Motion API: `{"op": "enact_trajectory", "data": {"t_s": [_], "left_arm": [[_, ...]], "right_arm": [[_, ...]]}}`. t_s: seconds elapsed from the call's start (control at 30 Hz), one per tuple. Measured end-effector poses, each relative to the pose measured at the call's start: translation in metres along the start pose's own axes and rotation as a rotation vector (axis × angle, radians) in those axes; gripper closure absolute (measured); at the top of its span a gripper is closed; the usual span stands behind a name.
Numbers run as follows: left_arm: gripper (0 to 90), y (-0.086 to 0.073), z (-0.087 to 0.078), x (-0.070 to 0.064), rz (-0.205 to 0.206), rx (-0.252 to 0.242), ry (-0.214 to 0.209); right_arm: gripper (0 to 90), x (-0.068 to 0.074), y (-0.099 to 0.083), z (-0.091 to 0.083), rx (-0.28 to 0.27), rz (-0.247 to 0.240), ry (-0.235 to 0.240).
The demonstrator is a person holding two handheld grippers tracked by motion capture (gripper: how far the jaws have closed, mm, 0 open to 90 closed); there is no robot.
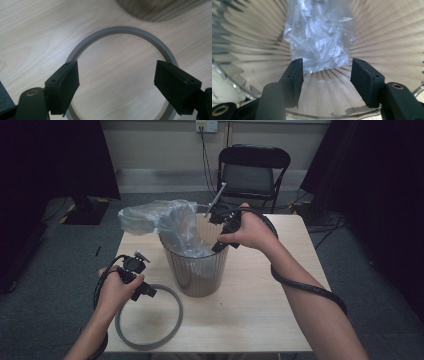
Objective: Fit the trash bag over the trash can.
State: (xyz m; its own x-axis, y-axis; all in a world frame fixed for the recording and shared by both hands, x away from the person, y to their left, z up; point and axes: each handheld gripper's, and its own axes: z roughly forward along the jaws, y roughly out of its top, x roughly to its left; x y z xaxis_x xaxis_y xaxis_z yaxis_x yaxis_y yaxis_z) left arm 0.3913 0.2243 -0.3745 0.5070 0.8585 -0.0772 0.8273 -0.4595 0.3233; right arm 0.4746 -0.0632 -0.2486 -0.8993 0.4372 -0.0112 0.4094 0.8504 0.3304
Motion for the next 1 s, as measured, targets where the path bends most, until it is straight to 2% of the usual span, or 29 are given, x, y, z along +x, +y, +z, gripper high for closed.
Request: {"op": "enact_trajectory", "data": {"t_s": [0.13, 0.23, 0.33, 0.43, 0.5, 0.53, 0.63, 0.77, 0.8, 0.83, 0.9, 1.0], "left_arm": [[19.7, 0.004, -0.004, -0.004, -0.003, -0.017, -0.006], [19.7, 0.01, -0.01, -0.009, 0.013, -0.023, 0.0], [19.7, 0.018, -0.015, -0.015, 0.029, -0.033, 0.003], [19.6, 0.024, -0.018, -0.021, 0.042, -0.036, 0.003], [19.4, 0.029, -0.019, -0.026, 0.045, -0.038, -0.001], [19.4, 0.03, -0.019, -0.026, 0.062, -0.036, 0.0], [19.5, 0.033, -0.016, -0.029, 0.056, -0.03, -0.001], [19.3, 0.033, -0.012, -0.028, 0.069, -0.022, -0.006], [19.4, 0.032, -0.011, -0.028, 0.057, -0.019, -0.008], [19.5, 0.032, -0.011, -0.026, 0.068, -0.014, -0.01], [19.5, 0.03, -0.01, -0.024, 0.055, -0.018, -0.009], [19.6, 0.028, -0.01, -0.019, 0.048, -0.019, -0.008]], "right_arm": [[43.4, -0.004, -0.019, -0.007, -0.014, 0.03, 0.01], [41.4, -0.006, -0.035, -0.013, -0.016, 0.054, 0.022], [41.6, -0.006, -0.05, -0.019, 0.017, 0.066, 0.018], [40.8, -0.009, -0.062, -0.025, 0.034, 0.087, 0.036], [33.9, -0.011, -0.068, -0.028, 0.006, 0.098, 0.018], [32.9, -0.013, -0.069, -0.029, -0.021, 0.102, 0.007], [28.0, -0.023, -0.064, -0.028, -0.095, 0.142, -0.027], [28.3, -0.036, -0.046, -0.021, -0.183, 0.21, -0.044], [28.3, -0.038, -0.041, -0.019, -0.193, 0.22, -0.044], [29.1, -0.04, -0.035, -0.017, -0.206, 0.224, -0.046], [33.1, -0.042, -0.024, -0.013, -0.228, 0.23, -0.08], [37.3, -0.045, -0.009, -0.008, -0.24, 0.246, -0.074]]}}
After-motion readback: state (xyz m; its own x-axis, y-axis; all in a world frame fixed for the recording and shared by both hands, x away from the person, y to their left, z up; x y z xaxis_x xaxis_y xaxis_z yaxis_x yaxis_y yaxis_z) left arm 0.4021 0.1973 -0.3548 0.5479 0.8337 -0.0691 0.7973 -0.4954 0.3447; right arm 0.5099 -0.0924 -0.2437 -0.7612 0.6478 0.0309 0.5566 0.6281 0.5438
